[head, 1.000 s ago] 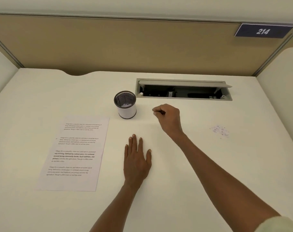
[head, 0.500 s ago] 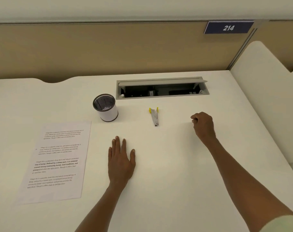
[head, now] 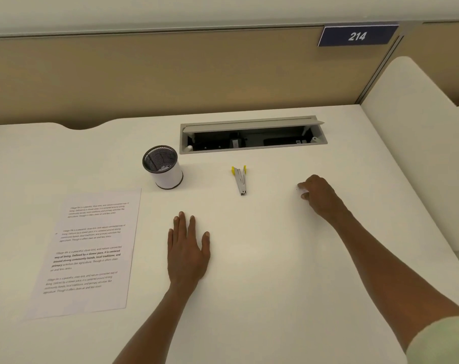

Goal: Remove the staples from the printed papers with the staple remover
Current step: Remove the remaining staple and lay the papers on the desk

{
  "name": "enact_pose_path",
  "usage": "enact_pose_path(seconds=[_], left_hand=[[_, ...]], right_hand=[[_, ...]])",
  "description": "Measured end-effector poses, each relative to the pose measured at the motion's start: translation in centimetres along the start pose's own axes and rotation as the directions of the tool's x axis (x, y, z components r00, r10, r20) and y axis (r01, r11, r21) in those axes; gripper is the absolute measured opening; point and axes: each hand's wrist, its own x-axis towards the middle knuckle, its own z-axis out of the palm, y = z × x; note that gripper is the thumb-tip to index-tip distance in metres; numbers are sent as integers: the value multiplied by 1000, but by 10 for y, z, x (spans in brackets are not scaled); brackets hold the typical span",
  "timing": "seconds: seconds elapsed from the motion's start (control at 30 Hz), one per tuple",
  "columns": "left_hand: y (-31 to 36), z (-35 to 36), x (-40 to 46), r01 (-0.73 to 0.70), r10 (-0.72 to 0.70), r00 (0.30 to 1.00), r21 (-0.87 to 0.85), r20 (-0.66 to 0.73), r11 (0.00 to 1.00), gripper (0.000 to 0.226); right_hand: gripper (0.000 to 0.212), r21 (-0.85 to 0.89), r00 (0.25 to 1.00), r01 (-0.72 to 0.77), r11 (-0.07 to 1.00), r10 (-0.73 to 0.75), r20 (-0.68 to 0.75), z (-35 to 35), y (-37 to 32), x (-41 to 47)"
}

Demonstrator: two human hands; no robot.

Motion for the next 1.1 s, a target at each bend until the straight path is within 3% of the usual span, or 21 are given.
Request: enact_pose_path(seconds=[0.3,0.5,0.77,0.87,0.93,1.0,1.1], left_hand=[[0,-1,-1,7,-7,1000,0,6,1000,67],[1,-1,0,6,-6,1000,1,14,1000,67],[0,-1,-1,6,-6,1000,2,11,1000,67],[1,-2,0,5,-5,1000,0,7,1000,68],[1,-1,0,5,-5,1000,2,6,1000,68],[1,-1,-1,3,-3,1000,2,3,1000,67],[1,-1,-1,1,-1,1000,5,3,1000,67]], right_hand=[[18,146,995,-35,989,48,-84,6,-13,-7],[16,-77,991,70,995,-78,-107,6,-7,3],[15,-204,979,150,967,-174,-105,2,1,11],[18,-24,981,79,997,-82,-177,-9,-3,11],[16,194,978,-47,980,85,-192,-18,-4,8],[12,426,953,-180,887,265,-149,-23,-1,6],[12,713,910,-274,646,414,-25,-29,4,5]])
